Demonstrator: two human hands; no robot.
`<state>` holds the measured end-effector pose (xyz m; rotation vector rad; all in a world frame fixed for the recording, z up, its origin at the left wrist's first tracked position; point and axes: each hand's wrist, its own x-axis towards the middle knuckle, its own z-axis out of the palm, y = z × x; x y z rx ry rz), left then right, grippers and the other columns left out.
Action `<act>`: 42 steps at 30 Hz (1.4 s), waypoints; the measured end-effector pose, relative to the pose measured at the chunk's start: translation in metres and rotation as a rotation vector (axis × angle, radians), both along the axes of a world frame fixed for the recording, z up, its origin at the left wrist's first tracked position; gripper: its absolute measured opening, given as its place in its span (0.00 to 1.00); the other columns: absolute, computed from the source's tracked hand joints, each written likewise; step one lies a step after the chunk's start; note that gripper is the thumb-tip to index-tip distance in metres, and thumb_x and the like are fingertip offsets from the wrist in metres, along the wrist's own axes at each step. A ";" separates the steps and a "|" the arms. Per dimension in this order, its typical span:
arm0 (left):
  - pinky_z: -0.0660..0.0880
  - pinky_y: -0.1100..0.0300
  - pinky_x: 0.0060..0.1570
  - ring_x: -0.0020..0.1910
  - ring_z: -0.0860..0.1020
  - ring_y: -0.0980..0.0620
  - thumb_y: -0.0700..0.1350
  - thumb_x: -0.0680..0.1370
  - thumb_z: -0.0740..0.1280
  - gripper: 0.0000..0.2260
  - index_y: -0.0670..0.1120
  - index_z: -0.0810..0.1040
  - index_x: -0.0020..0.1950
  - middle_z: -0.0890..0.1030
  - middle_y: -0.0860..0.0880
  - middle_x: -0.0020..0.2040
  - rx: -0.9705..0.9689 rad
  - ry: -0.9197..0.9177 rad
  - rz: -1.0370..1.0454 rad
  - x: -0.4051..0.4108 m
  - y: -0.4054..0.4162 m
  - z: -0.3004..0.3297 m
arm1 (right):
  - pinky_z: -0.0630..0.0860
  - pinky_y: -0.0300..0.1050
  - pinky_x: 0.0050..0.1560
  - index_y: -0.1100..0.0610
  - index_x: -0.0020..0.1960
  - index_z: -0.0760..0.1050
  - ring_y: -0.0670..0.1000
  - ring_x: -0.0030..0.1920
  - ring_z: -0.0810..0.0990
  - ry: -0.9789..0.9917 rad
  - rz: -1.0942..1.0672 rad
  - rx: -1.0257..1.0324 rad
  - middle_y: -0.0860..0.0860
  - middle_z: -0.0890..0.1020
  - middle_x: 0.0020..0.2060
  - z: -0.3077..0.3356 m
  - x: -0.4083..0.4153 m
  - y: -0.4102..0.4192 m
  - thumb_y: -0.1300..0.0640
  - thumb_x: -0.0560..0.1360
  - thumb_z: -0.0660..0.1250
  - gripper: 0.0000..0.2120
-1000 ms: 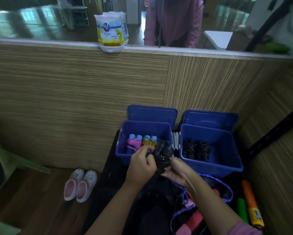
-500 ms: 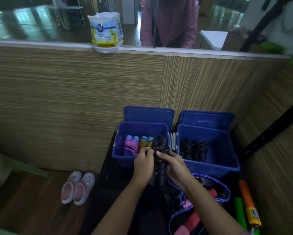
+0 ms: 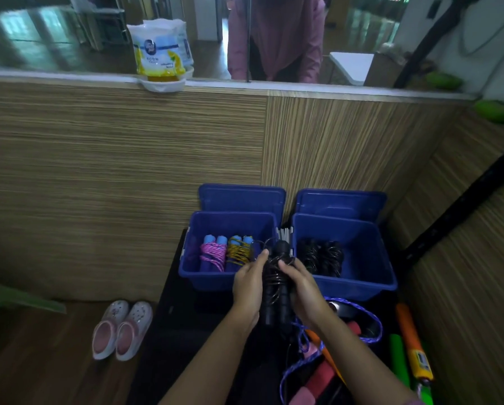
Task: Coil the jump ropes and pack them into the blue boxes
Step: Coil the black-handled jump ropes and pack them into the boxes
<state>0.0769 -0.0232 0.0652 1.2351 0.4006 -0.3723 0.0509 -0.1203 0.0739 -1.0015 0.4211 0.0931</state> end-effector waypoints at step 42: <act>0.70 0.58 0.63 0.64 0.73 0.50 0.45 0.79 0.66 0.16 0.45 0.75 0.67 0.75 0.49 0.64 0.722 -0.503 -0.371 0.060 -0.111 -0.045 | 0.74 0.60 0.62 0.59 0.55 0.79 0.59 0.53 0.82 0.002 -0.303 -0.422 0.57 0.84 0.49 -0.019 0.001 -0.177 0.58 0.63 0.77 0.21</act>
